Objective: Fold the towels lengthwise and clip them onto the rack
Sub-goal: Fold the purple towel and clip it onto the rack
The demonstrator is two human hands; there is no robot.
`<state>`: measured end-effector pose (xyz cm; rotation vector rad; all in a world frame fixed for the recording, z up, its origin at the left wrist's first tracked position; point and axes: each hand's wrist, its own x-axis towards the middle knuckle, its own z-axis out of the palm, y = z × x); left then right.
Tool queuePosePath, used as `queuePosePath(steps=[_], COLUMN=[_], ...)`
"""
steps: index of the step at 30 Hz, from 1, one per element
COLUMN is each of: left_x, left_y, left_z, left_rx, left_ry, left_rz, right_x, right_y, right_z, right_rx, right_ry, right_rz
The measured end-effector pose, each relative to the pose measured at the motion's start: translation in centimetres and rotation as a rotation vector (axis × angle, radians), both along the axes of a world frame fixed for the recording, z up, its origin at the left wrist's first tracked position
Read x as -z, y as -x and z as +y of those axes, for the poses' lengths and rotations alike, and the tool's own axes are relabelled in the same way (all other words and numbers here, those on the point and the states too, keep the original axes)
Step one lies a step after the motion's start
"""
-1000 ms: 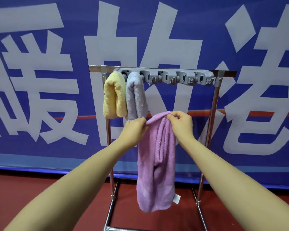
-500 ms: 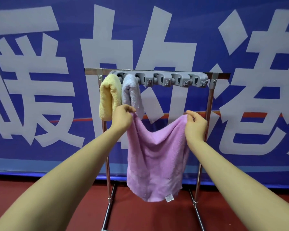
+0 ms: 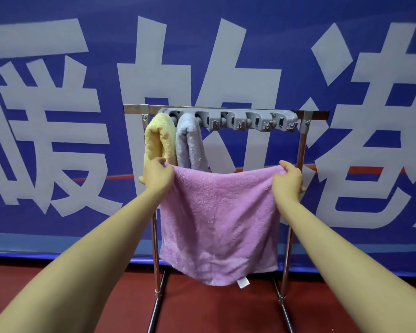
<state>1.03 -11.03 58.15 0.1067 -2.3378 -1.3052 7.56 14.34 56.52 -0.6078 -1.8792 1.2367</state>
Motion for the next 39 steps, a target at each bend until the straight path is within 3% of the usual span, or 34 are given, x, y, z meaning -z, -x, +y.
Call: queuePosePath(steps=[3,7,13,16,20,24,26,32,39], left_x=[0.6,1.4,1.7,1.4,1.6,1.9,1.7,1.0,0.1], left_y=[-0.1,0.0,-0.3,-0.5,-0.2,-0.4,-0.6,-0.5,-0.3], left_z=[-0.4,-0.9,-0.9,-0.8,-0.6,-0.5,-0.8,-1.5,-1.7], left_rx=[-0.062,-0.110,-0.086,-0.079,-0.143,-0.147,-0.149,-0.147,-0.068], left_ry=[0.116,0.134,-0.124,-0.150,0.013,0.346,0.505,0.792,0.817], left_rz=[0.040,0.108,0.059,0.029,0.062,0.012,-0.024,-0.009,0.016], right_x=[-0.3,0.1,0.2,0.0,0.1,-0.2,-0.5,-0.8,-0.9], right_y=[-0.2,-0.1,0.1,0.0,0.2,0.7,0.8,0.4,0.7], right_z=[0.4,1.0,1.1,0.9,0.7,0.5,0.4,0.4,1.3], right_rx=[-0.018,0.000,0.120,0.176,0.111,-0.005,-0.039,-0.123,0.126], right_ry=[-0.197,-0.386,-0.520,-0.516,-0.476,-0.224,-0.200,-0.444,-0.836], right_rz=[-0.145,-0.196,-0.277,-0.273,-0.242,-0.201,-0.190,-0.223,-0.318])
